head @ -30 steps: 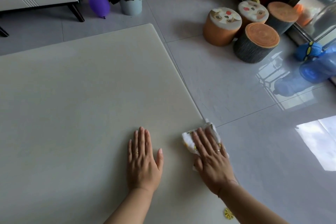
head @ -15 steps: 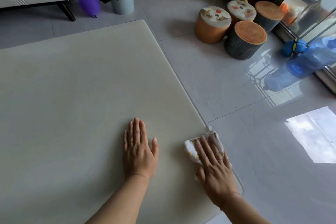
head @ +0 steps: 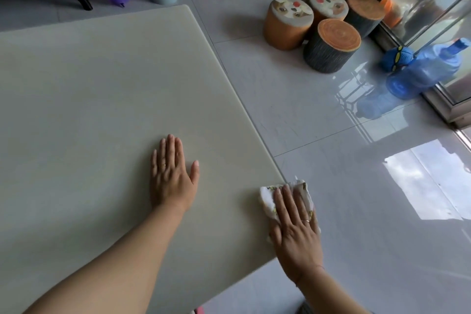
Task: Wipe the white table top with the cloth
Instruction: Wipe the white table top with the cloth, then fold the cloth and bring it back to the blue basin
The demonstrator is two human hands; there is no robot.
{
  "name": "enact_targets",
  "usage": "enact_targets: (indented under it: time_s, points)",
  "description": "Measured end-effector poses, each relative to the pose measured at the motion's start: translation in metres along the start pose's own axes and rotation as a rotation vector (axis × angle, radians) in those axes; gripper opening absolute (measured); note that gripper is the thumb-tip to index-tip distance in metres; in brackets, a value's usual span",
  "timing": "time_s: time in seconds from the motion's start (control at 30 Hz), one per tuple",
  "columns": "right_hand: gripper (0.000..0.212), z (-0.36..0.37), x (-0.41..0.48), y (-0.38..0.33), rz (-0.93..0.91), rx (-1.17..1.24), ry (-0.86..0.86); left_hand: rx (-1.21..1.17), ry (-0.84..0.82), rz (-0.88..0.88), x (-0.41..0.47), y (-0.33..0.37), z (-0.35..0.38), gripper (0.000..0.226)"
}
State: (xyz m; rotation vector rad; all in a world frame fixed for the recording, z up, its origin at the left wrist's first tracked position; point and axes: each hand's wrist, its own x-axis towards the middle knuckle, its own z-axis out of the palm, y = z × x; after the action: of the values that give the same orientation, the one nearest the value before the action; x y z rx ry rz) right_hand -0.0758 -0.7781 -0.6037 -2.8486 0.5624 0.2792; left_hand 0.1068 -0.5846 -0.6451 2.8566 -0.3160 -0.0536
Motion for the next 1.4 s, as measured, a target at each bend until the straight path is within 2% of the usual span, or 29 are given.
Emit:
enact_targets:
  time_s: [0.1, 0.2, 0.27, 0.33, 0.4, 0.5, 0.6, 0.67, 0.73, 0.8, 0.9, 1.0, 1.03, 1.1, 1.2, 1.27, 1.33, 1.4]
  points:
    - [0.070, 0.015, -0.014, -0.024, 0.098, 0.034, -0.019, -0.034, 0.007, -0.047, -0.004, 0.004, -0.002, 0.072]
    - [0.071, 0.015, -0.030, -0.026, -0.049, 0.045, -0.035, -0.142, 0.027, -0.109, -0.031, 0.023, -0.008, 0.065]
    - [0.071, 0.013, -0.031, -0.014, -0.145, 0.038, -0.046, -0.211, 0.019, -0.077, -0.063, 0.043, -0.010, 0.055]
    - [0.068, 0.009, -0.030, -0.004, -0.169, 0.038, -0.053, -0.240, 0.038, -0.030, -0.095, 0.064, -0.012, 0.044]
    - [0.063, 0.006, -0.031, -0.002, -0.141, 0.013, -0.063, -0.268, 0.034, -0.061, -0.121, 0.081, -0.015, 0.034]
    - [0.054, 0.001, -0.038, -0.005, -0.018, 0.128, 0.009, -0.294, 0.014, -0.132, -0.144, 0.102, -0.018, 0.029]
    - [0.064, -0.007, -0.036, -0.006, 0.271, 0.393, 0.149, -0.344, -0.036, -0.224, -0.148, 0.118, -0.022, 0.025]
    - [0.077, -0.013, -0.030, -0.004, 0.506, 0.614, 0.084, -0.374, -0.149, -0.308, -0.145, 0.125, -0.023, 0.028]
    - [0.080, -0.018, -0.025, -0.001, 0.652, 0.884, -0.014, -0.385, -0.226, -0.353, -0.140, 0.130, -0.024, 0.027]
    - [0.070, -0.022, -0.023, 0.002, 0.694, 0.880, -0.070, -0.418, -0.280, -0.344, -0.135, 0.132, -0.025, 0.021]
    - [0.060, -0.032, -0.021, 0.008, 0.744, 0.804, -0.153, -0.635, -0.391, -0.339, -0.129, 0.135, -0.032, 0.015]
    - [0.017, -0.049, -0.024, 0.015, 0.753, 0.883, -0.167, -0.842, -0.483, -0.407, -0.128, 0.136, -0.051, 0.015]
    - [0.014, -0.056, -0.025, 0.016, 0.749, 0.929, -0.172, -0.899, -0.498, -0.437, -0.128, 0.136, -0.060, 0.014]
    - [0.018, -0.077, -0.030, 0.015, 0.743, 1.085, -0.191, -1.031, -0.506, -0.496, -0.127, 0.138, -0.082, 0.014]
    - [0.007, -0.125, -0.039, 0.008, 0.699, 1.395, -0.225, -1.223, -0.546, -0.579, -0.117, 0.148, -0.126, 0.018]
    - [0.012, -0.162, -0.045, 0.007, 0.619, 1.535, -0.235, -1.385, -0.614, -0.620, -0.110, 0.156, -0.161, 0.015]
    - [0.023, -0.203, -0.052, 0.005, 0.517, 1.647, -0.229, -1.517, -0.686, -0.606, -0.106, 0.166, -0.201, 0.003]
    - [0.027, -0.249, -0.060, 0.004, 0.413, 1.738, -0.207, -1.581, -0.693, -0.562, -0.103, 0.180, -0.242, 0.007]
